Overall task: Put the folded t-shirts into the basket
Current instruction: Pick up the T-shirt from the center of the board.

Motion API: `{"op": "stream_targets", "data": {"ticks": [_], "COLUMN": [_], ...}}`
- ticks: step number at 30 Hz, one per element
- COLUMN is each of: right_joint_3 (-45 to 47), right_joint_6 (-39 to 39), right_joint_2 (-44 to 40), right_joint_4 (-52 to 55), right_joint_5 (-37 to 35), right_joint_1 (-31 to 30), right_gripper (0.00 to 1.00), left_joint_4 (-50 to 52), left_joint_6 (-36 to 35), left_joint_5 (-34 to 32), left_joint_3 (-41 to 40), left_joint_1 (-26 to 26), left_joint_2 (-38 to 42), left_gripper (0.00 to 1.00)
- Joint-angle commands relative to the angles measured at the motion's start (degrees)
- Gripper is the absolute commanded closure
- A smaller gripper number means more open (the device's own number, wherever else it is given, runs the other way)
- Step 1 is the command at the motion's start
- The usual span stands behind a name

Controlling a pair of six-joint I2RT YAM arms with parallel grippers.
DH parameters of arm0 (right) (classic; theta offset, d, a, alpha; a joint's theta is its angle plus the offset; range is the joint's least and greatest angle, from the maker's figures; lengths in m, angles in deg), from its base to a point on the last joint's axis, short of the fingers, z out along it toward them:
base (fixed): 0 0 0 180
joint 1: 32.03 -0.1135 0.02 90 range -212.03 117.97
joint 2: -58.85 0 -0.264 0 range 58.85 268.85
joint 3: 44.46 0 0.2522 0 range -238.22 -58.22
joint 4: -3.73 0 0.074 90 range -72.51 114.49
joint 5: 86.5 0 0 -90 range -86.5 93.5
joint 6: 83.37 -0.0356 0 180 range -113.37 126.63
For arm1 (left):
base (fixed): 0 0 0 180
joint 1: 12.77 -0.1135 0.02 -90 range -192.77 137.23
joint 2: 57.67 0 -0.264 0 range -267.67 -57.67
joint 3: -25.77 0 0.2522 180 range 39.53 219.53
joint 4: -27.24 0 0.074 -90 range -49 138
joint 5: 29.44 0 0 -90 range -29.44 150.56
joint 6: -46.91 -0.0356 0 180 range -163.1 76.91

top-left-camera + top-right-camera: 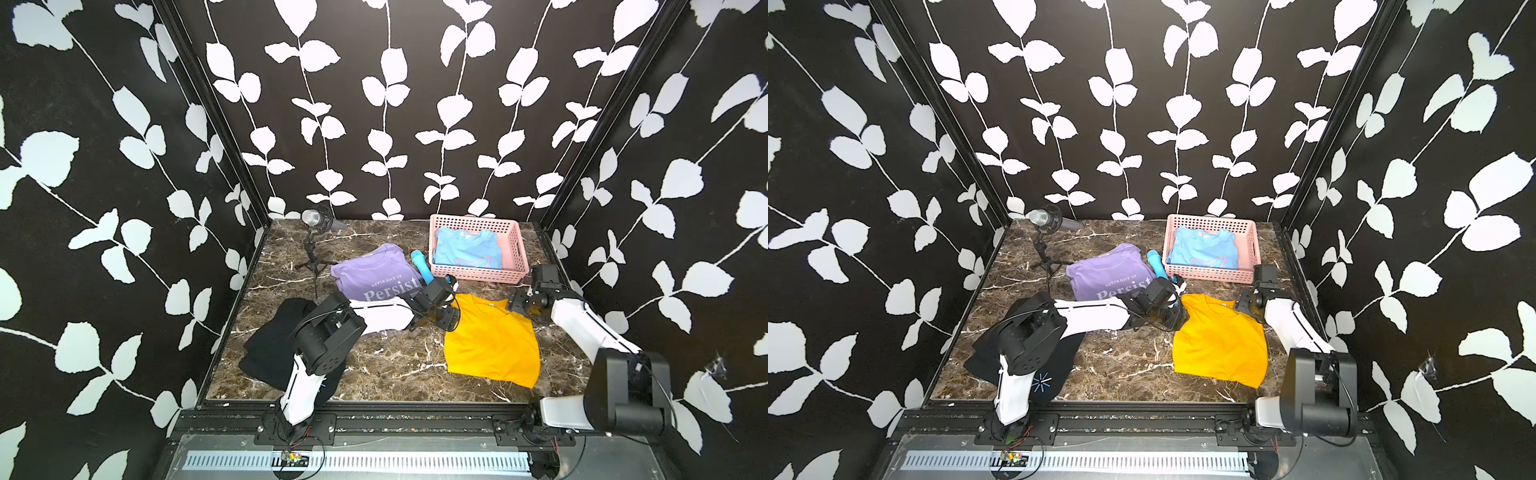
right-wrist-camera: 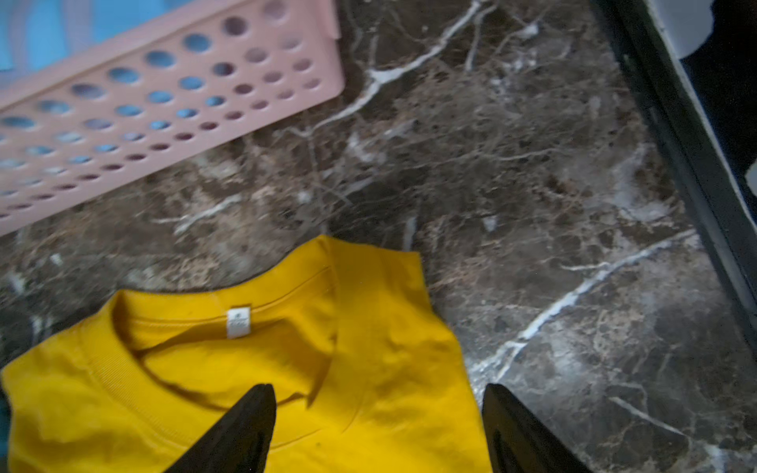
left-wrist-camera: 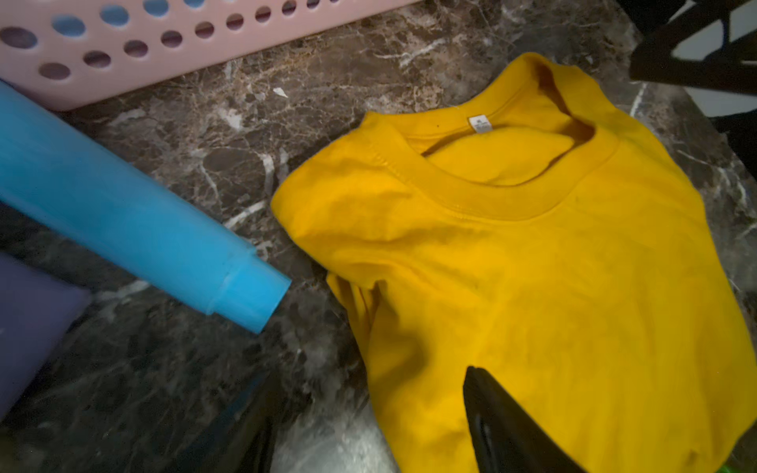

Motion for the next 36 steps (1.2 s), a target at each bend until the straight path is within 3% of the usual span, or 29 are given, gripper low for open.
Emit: {"op": "stream_targets", "data": {"ticks": [1,11,18,26,33,36], "right_joint_3": [-1.4,-2.1,1.2,3.9,7.8,9.9], "right_joint_6": [0.5,-0.3,-1.7,-3.6,-5.9,-6.8], "right_joint_2": [2.9,10.4,13.4,12.3,8.0,4.8], "right_joint_4": [-1.6,-3.4,-6.1,-11.2,-19.0,-22.0], "right_joint_5": [0.3,6.6,11.9,16.5,20.4,21.0], "right_joint_1": [2.4,3.9,3.9,3.9,4.0,4.1], "right_gripper": [0.18,0.19,0.3,0.58,0.89,1.0], "left_joint_4": [1.7,2.9,2.8,0.3,-4.5,-7.7], "left_joint_6": [2.6,4.8,6.6,8.2,7.7,7.6], "left_joint_5": [1.0,2.6,3.6,4.8,3.1,2.7], "left_joint_3": [3.9,9.4,11.5,11.8,8.4,5.7], "left_joint_1": [0.0,0.2,0.2,0.4,0.3,0.1], "left_joint_2": [-2.2,-8.6,-13.0,-15.3,-11.4,-8.4], "left_gripper": [0.27,0.29,0.38,0.68,1.0,1.0]}}
